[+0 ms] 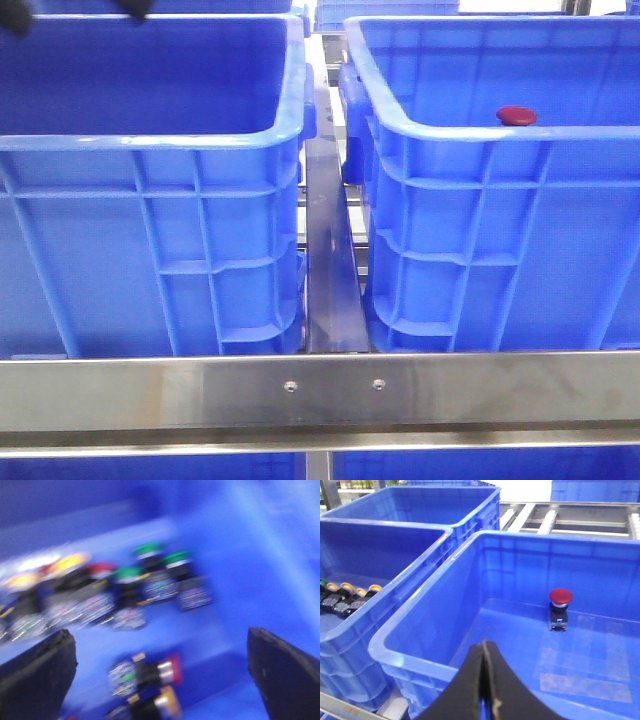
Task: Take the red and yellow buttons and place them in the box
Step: 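Return the left gripper to the button crate and grasp a yellow button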
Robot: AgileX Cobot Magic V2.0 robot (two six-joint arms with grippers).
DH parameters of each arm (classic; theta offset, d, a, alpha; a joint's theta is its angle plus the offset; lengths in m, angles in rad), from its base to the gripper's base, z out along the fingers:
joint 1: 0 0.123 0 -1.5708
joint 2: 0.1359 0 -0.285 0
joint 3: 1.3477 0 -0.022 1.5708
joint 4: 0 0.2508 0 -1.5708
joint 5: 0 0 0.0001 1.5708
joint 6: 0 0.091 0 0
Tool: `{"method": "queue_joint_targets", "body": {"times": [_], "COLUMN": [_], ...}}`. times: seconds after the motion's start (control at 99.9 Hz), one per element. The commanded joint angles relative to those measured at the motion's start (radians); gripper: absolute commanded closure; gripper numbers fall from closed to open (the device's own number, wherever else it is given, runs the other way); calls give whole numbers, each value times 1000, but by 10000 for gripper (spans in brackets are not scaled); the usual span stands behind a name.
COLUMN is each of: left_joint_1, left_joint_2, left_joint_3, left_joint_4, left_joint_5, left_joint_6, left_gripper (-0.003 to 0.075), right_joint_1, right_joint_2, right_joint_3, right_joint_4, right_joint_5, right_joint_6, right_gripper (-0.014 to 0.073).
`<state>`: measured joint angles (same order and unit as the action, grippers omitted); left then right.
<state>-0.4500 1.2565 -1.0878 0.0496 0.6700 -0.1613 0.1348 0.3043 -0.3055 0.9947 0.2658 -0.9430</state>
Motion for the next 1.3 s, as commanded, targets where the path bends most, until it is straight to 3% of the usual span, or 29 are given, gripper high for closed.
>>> {"method": "queue_joint_targets", "body": {"times": [0.0,0.38,0.791,1.291], "left_joint_1": [48,188,190,196], "left_joint_2": [11,254,462,566], "left_joint_3": [-29,-168,-356,-387], "left_joint_4": [-6,-50,-122,-143], "left_joint_5": [-26,28,117,108], "left_joint_6": [-19,-19,0,0], "left_gripper": [83,83,83,85], "right_joint_1": [-2,-2,-2,-2], "right_joint_2": [8,8,8,8], "right_joint_3": [-24,-24,-24,-24], "right_joint_4": [21,21,21,21], "right_joint_5": [-25,-23,-20,-21], "right_joint_6": [-6,-6,-6,-6], "right_gripper": [653,653,653,653]}}
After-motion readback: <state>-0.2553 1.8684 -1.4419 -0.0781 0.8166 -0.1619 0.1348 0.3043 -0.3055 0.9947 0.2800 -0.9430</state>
